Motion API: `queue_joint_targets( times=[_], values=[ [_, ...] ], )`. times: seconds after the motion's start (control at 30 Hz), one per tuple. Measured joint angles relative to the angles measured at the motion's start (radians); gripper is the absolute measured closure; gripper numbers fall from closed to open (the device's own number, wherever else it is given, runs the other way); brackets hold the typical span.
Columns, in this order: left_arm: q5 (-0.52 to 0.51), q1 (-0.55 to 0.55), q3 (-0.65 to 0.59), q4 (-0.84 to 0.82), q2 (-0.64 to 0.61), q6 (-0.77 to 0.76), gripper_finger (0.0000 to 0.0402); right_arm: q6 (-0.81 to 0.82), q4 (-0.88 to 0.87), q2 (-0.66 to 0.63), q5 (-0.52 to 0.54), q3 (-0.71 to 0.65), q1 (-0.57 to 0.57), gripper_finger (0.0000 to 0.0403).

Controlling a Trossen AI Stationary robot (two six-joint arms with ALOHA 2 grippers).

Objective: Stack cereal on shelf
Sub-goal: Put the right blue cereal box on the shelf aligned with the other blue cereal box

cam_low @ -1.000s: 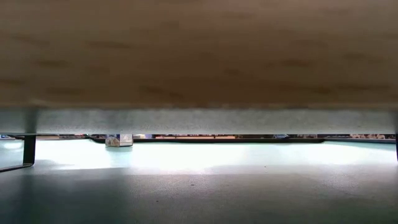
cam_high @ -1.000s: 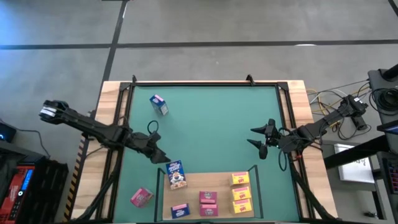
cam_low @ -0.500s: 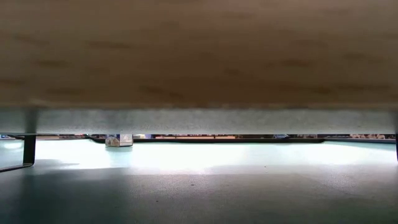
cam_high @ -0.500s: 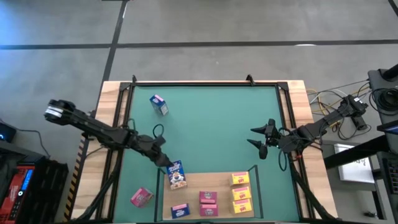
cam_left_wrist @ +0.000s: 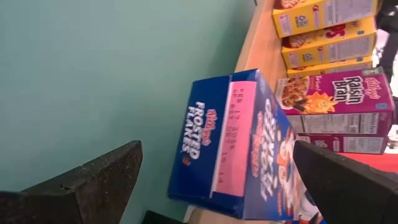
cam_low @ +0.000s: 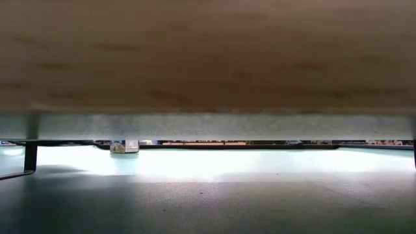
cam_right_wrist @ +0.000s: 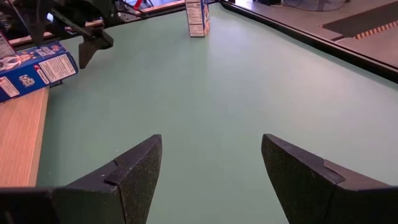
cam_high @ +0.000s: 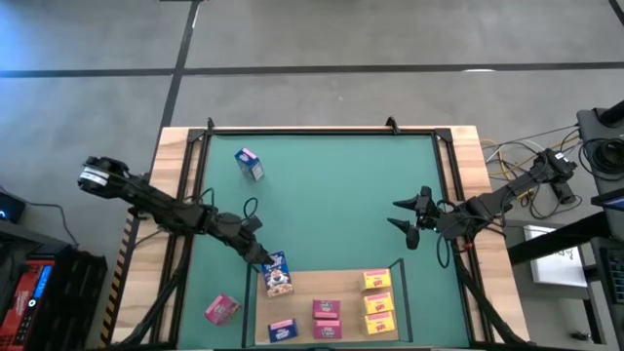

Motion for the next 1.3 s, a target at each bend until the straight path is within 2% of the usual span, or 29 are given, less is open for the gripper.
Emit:
queue_joint_targets(
  times=[0.27, 0.47, 0.83, 1.3],
  values=[
    [0.012, -0.001, 0.0, 0.038, 0.022, 0.001, 0.0001, 0.0, 0.0, 0.0, 0.0, 0.0, 0.0, 0.0138],
    [0.081, -0.002, 0.0, 0.04, 0.038, 0.048, 0.0002, 0.0, 0.0, 0.0, 0.0, 0.0, 0.0, 0.0138],
    [0.08, -0.002, 0.0, 0.042, 0.041, 0.119, 0.0002, 0.0, 0.0, 0.0, 0.0, 0.0, 0.0, 0.0138],
    [0.084, -0.001, 0.0, 0.049, 0.04, 0.11, 0.0002, 0.0, 0.0, 0.0, 0.0, 0.0, 0.0, 0.0138]
  ],
)
